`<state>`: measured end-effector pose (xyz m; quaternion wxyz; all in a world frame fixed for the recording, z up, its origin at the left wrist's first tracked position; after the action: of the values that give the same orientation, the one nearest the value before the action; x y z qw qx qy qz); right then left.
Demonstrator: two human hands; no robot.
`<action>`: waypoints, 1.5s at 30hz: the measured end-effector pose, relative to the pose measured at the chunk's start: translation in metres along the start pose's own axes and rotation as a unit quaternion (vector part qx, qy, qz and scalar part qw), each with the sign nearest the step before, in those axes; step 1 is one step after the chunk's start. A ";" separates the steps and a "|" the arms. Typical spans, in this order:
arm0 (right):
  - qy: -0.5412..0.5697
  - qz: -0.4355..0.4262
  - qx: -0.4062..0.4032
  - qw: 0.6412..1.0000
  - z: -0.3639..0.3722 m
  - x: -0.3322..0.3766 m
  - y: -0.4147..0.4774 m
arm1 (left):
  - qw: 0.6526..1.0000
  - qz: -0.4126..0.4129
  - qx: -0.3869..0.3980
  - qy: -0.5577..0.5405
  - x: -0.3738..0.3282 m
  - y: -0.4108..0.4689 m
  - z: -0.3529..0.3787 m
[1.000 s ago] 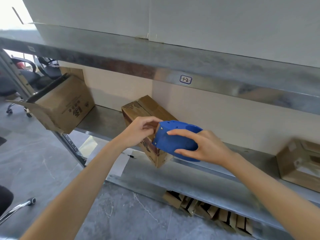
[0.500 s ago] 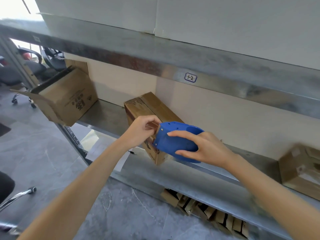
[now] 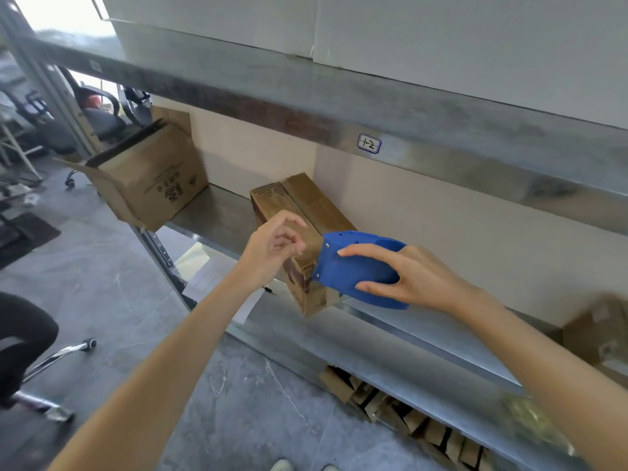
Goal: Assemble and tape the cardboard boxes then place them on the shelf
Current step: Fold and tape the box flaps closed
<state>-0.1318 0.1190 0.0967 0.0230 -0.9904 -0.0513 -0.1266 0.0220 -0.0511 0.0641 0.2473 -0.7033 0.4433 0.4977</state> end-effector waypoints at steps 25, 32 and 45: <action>-0.044 0.160 0.003 0.986 0.004 -0.042 -0.085 | 0.999 -0.010 -0.039 0.037 0.044 -0.035 0.003; -0.048 0.192 0.017 0.980 0.010 -0.047 -0.084 | 0.998 -0.003 -0.039 0.053 0.051 -0.028 0.014; -0.043 0.211 0.024 0.976 0.020 -0.051 -0.082 | 0.989 0.061 -0.129 0.042 0.072 -0.024 0.030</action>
<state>-0.1845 0.1965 0.0674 0.0708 -0.9825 0.1552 -0.0747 0.0368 -0.0427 -0.0160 0.1047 -0.7213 0.4275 0.5347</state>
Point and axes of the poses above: each hand's wrist, its own y-axis towards the middle knuckle, its own z-axis out of the palm, x = y × z, the point moved 5 cm from there along y, towards the middle knuckle, and after that the axes turned 11 degrees about x, right-handed, at the moved point
